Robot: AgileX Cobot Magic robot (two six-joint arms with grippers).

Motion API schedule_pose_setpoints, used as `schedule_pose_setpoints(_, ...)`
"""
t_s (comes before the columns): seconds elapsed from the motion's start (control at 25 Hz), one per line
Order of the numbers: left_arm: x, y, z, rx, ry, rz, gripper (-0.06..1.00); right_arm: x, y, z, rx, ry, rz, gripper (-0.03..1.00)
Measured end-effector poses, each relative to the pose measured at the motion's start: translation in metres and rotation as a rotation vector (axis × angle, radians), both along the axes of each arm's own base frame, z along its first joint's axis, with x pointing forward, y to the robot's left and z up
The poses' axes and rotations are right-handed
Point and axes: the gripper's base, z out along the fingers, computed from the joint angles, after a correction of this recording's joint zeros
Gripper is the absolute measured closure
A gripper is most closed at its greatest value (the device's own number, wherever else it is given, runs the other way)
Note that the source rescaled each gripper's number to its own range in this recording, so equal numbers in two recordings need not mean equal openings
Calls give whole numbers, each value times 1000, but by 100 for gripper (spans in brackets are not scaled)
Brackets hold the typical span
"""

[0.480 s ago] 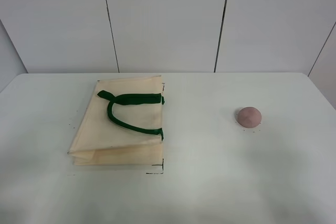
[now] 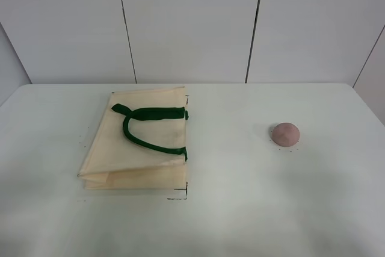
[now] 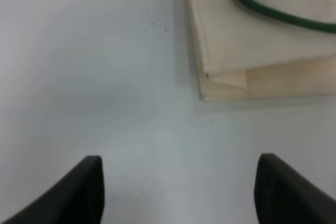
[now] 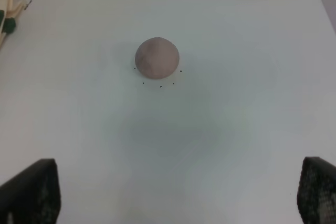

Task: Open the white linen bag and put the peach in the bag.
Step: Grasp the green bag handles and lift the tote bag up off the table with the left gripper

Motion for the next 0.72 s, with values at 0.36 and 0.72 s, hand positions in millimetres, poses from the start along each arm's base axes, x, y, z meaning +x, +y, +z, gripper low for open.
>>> schedule_pose_setpoints(0.36,84,-3,65,4,276,-2,8,0,0,0,0,0,0,-3)
schedule_pose_setpoints(0.72,262,-8,63,14,540,2,8,0,0,0,0,0,0,-3)
